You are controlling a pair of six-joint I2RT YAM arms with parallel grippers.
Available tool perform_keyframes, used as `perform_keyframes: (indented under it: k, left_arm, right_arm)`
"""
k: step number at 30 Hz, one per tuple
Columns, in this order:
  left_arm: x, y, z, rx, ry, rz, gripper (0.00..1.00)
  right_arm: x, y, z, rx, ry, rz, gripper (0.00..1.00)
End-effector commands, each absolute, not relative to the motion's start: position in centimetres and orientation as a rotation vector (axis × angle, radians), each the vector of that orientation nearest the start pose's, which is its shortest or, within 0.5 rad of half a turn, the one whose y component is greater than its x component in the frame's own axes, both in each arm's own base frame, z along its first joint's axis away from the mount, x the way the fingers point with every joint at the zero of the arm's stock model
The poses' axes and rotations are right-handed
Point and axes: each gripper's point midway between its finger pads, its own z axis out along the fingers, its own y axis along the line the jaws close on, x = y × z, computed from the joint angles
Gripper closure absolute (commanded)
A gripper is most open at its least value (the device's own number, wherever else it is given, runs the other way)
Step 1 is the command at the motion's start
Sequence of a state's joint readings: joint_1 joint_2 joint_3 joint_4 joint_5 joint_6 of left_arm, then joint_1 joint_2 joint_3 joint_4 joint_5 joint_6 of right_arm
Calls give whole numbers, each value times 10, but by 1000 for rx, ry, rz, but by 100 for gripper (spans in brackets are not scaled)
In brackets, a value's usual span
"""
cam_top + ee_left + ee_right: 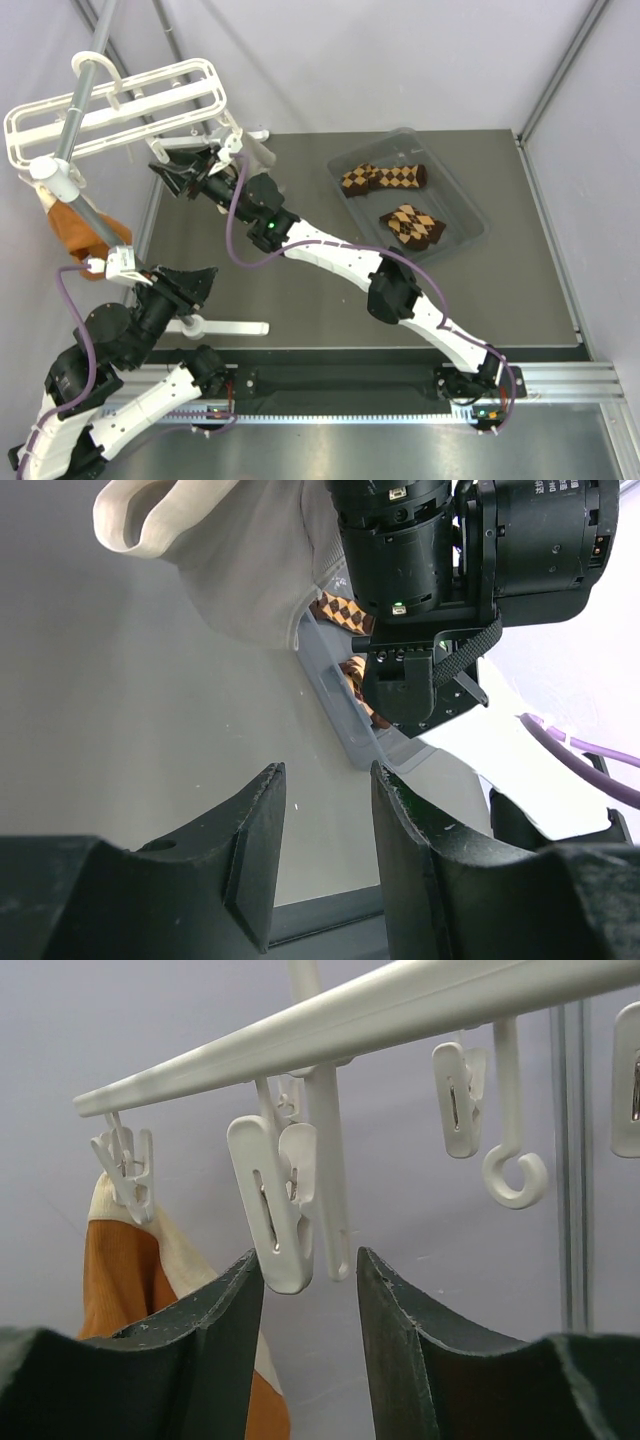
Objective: Clip the socks to the hanger
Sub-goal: Open the clamp at the hanger.
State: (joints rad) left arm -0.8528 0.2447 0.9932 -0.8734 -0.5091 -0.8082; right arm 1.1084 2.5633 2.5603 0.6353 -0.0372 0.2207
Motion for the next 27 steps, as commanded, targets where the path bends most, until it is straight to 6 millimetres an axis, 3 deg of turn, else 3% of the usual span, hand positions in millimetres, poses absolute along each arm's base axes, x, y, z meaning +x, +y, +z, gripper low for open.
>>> perform_keyframes:
  k: [1,27]
  left_arm:
    - [136,-69,343,-341,1681,-842,56]
    - [136,-70,336,-357,1690,-850,56]
  right_arm:
    - [276,634,472,-457,788,1289,58]
    - [269,624,494,-469,749,1250,52]
